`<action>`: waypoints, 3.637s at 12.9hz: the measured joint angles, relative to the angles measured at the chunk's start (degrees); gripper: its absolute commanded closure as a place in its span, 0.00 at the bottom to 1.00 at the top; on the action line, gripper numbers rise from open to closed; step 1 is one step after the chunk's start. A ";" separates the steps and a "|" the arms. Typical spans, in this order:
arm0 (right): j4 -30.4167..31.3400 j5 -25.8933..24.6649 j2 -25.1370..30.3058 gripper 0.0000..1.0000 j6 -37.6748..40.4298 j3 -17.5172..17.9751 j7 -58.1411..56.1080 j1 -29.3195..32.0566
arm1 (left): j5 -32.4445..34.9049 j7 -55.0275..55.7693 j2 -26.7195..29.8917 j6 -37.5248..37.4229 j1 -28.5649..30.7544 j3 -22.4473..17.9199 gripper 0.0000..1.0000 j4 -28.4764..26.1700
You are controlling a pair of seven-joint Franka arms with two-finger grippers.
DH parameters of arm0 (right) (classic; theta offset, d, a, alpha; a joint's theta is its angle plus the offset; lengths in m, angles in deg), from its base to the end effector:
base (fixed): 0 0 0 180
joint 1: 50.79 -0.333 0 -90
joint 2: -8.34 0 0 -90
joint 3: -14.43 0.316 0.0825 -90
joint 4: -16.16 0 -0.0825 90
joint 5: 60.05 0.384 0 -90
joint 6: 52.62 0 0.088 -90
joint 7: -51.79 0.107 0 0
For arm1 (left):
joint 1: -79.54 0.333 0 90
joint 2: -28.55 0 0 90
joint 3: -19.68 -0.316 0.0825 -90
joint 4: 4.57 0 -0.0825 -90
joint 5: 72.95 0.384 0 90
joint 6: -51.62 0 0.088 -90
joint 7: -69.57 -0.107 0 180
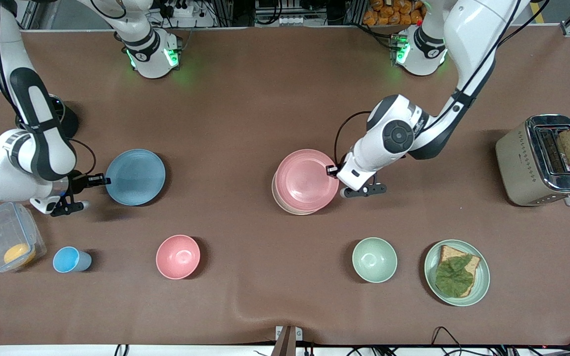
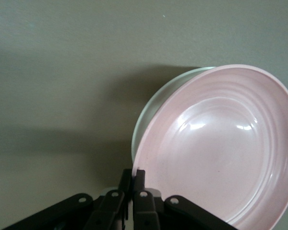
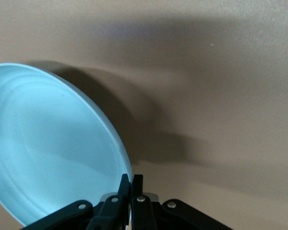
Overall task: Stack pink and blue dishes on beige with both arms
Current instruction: 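Lower the pink plate onto the beige plate with the left gripper, then open the left gripper while the right gripper carries the blue plate, then lower the blue plate onto the pink plate with the right gripper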
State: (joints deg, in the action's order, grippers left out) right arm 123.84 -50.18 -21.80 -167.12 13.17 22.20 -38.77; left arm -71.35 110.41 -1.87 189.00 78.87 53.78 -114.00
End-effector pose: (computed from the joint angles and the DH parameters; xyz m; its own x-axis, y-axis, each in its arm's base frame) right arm 0.5748 -0.1246 0.2032 0.9306 0.2160 -0.2956 0.1289 -0.9490 -0.2877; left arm 0.5323 -0.3424 0.2649 0.9799 0.1389 -0.1434 0.1691 -0.9593 0.2262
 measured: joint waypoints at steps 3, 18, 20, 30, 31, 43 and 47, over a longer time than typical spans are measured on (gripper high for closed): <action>-2.13 0.01 -0.47 1.00 2.26 0.01 0.21 -0.33 | 0.00 0.00 -2.28 1.98 -0.01 -0.19 1.00 0.01; -15.14 0.31 -0.49 1.00 21.53 0.19 21.26 -10.00 | 2.12 -0.03 -6.19 5.31 -0.46 -0.31 0.00 0.06; -15.75 1.62 -0.49 1.00 21.84 0.26 24.83 -12.10 | 2.18 -0.07 -5.88 5.58 -0.32 -0.33 0.00 0.72; -17.26 11.06 -0.97 1.00 19.28 0.50 46.09 -26.86 | 8.44 -4.52 19.97 -22.37 11.35 -0.58 0.00 9.46; -17.32 12.15 -1.37 1.00 17.77 0.54 47.87 -29.02 | 8.44 -7.24 21.56 -25.74 12.63 -0.64 0.00 11.22; -20.93 22.21 -10.35 1.00 -1.14 0.56 53.93 -44.27 | 8.27 -15.43 24.23 -41.28 15.54 -1.87 0.00 23.86; -21.40 23.29 -11.71 1.00 -3.73 0.56 53.93 -45.01 | 7.92 -22.04 25.28 -41.80 8.49 -11.73 0.00 24.02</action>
State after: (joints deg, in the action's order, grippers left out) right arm 102.44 -26.89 -33.51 -170.85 13.72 76.13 -83.78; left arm -63.43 88.37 23.41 147.19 87.37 42.05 -89.98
